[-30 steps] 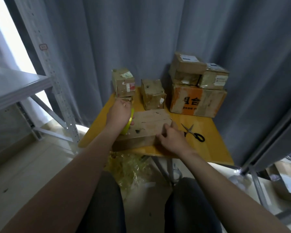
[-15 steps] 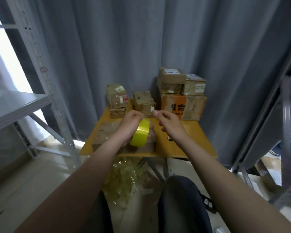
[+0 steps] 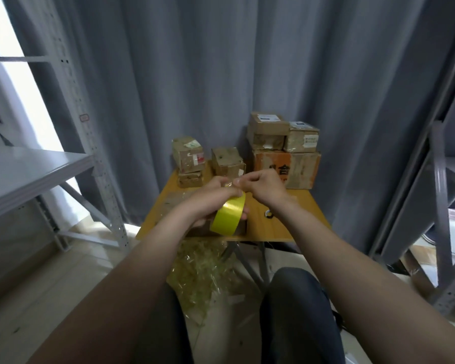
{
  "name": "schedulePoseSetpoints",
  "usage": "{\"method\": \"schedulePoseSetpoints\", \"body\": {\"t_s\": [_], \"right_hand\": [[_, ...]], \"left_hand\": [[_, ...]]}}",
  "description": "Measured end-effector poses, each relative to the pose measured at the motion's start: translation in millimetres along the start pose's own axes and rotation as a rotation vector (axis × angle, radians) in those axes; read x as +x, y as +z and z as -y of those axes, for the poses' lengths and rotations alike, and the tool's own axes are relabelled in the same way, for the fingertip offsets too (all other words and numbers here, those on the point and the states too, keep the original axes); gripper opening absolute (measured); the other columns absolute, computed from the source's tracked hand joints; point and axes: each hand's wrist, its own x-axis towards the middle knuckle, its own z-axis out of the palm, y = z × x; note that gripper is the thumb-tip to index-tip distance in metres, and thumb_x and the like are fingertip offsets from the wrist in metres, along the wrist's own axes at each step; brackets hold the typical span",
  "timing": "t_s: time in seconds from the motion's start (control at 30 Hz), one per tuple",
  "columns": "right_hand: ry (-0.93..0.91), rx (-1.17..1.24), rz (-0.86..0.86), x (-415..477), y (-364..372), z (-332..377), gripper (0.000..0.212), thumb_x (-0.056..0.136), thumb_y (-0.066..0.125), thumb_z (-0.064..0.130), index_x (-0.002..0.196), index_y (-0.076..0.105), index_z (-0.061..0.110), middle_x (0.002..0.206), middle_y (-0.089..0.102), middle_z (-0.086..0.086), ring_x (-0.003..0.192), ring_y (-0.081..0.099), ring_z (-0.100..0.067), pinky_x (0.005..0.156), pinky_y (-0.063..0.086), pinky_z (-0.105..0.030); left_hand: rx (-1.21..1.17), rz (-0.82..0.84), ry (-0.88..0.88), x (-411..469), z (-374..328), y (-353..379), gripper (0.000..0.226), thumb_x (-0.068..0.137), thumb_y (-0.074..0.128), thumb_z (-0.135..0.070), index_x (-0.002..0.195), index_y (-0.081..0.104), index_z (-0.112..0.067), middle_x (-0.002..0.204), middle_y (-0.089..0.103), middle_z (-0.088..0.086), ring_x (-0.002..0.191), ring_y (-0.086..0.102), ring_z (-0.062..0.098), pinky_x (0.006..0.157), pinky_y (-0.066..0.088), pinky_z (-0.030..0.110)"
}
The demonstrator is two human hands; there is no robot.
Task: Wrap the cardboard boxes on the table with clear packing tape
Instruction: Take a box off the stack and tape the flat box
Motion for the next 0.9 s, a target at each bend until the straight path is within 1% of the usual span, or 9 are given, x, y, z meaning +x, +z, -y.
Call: {"method": "schedulePoseSetpoints", "body": {"t_s": [0.03, 0.1, 0.2, 0.4, 0.5, 0.57, 0.67, 0.77, 0.9], "right_hand": [[0.027, 0.062, -0.047, 1.7, -1.1, -0.1, 0.005, 0.092, 0.077, 0.024, 0.092, 0.081, 0.021, 0.085, 0.076, 0.010, 0.085, 0.070, -0.006, 0.070, 0.054, -0.019], [0.085, 0.189, -0.165, 11.7, -7.6, -0.3, 0.004, 0.091, 0.079, 0.025, 0.089, 0.081, 0.022, 0.089, 0.078, 0.002, 0.087, 0.073, -0.019, 0.078, 0.060, -0.034], [0.085, 0.122, -0.142, 30.6, -13.9, -6.9, 0.005, 0.090, 0.080, 0.026, 0.086, 0.080, 0.023, 0.091, 0.079, 0.001, 0.094, 0.074, -0.024, 0.086, 0.063, -0.046], [0.121, 0.057, -0.072, 53.7, 8.1, -27.6, 0.011, 0.093, 0.077, 0.031, 0.090, 0.080, 0.020, 0.098, 0.078, 0.002, 0.088, 0.073, -0.018, 0.073, 0.055, -0.033], [0.169, 0.083, -0.100, 68.8, 15.7, -44.8, 0.011, 0.092, 0.077, 0.034, 0.092, 0.079, 0.023, 0.112, 0.076, 0.002, 0.090, 0.073, -0.016, 0.069, 0.055, -0.026], [0.169, 0.057, -0.102, 79.5, 20.4, -54.8, 0.009, 0.092, 0.077, 0.033, 0.092, 0.079, 0.024, 0.111, 0.076, 0.003, 0.095, 0.072, -0.017, 0.068, 0.052, -0.025], [0.166, -0.007, -0.053, 93.9, 27.7, -65.9, 0.007, 0.092, 0.077, 0.032, 0.086, 0.078, 0.030, 0.104, 0.074, 0.009, 0.102, 0.068, -0.017, 0.079, 0.054, -0.029], [0.205, 0.017, -0.071, 105.6, 33.6, -76.2, 0.006, 0.092, 0.077, 0.033, 0.086, 0.076, 0.032, 0.103, 0.073, 0.011, 0.101, 0.068, -0.015, 0.094, 0.057, -0.038], [0.242, 0.067, -0.085, 115.7, 45.4, -89.4, 0.003, 0.092, 0.077, 0.032, 0.090, 0.076, 0.031, 0.101, 0.073, 0.012, 0.105, 0.067, -0.015, 0.100, 0.056, -0.042]], "left_hand": [[0.008, 0.005, -0.043, -3.7, 3.4, 1.4, 0.030, 0.107, 0.052, -0.021, 0.133, 0.047, -0.008, 0.087, 0.078, 0.019, 0.072, 0.076, 0.029, 0.064, 0.064, 0.039], [-0.031, 0.052, -0.146, -9.6, 17.4, 3.7, 0.033, 0.111, 0.043, -0.031, 0.115, 0.062, -0.004, 0.087, 0.078, 0.016, 0.070, 0.075, 0.024, 0.072, 0.063, 0.040], [-0.103, 0.122, -0.185, -11.1, 43.1, 3.7, 0.036, 0.108, 0.048, -0.039, 0.130, 0.060, -0.013, 0.110, 0.076, 0.015, 0.097, 0.075, 0.027, 0.084, 0.062, 0.044], [-0.051, 0.267, -0.137, -0.6, 54.9, -11.6, 0.030, 0.107, 0.054, -0.035, 0.133, 0.048, -0.020, 0.107, 0.077, 0.019, 0.104, 0.075, 0.031, 0.065, 0.061, 0.029], [0.014, 0.250, -0.161, 13.3, 63.0, -16.7, 0.021, 0.110, 0.047, -0.034, 0.121, 0.052, -0.018, 0.104, 0.078, 0.018, 0.100, 0.074, 0.035, 0.067, 0.053, 0.034], [0.024, 0.247, -0.163, 20.6, 70.5, -13.3, 0.020, 0.110, 0.047, -0.035, 0.115, 0.055, -0.018, 0.103, 0.078, 0.017, 0.099, 0.074, 0.036, 0.074, 0.058, 0.040], [0.056, 0.259, -0.171, 29.9, 77.4, -9.5, 0.020, 0.105, 0.058, -0.038, 0.119, 0.056, -0.023, 0.091, 0.077, 0.002, 0.082, 0.077, 0.009, 0.070, 0.063, 0.032], [0.065, 0.267, -0.268, 42.0, 84.4, -10.3, 0.041, 0.101, 0.061, -0.047, 0.124, 0.057, -0.014, 0.107, 0.078, 0.011, 0.103, 0.076, 0.025, 0.088, 0.061, 0.043], [0.005, 0.257, -0.453, 46.4, 90.0, -10.8, 0.036, 0.105, 0.052, -0.048, 0.114, 0.058, -0.014, 0.102, 0.080, 0.007, 0.110, 0.073, 0.028, 0.104, 0.054, 0.047]]}}
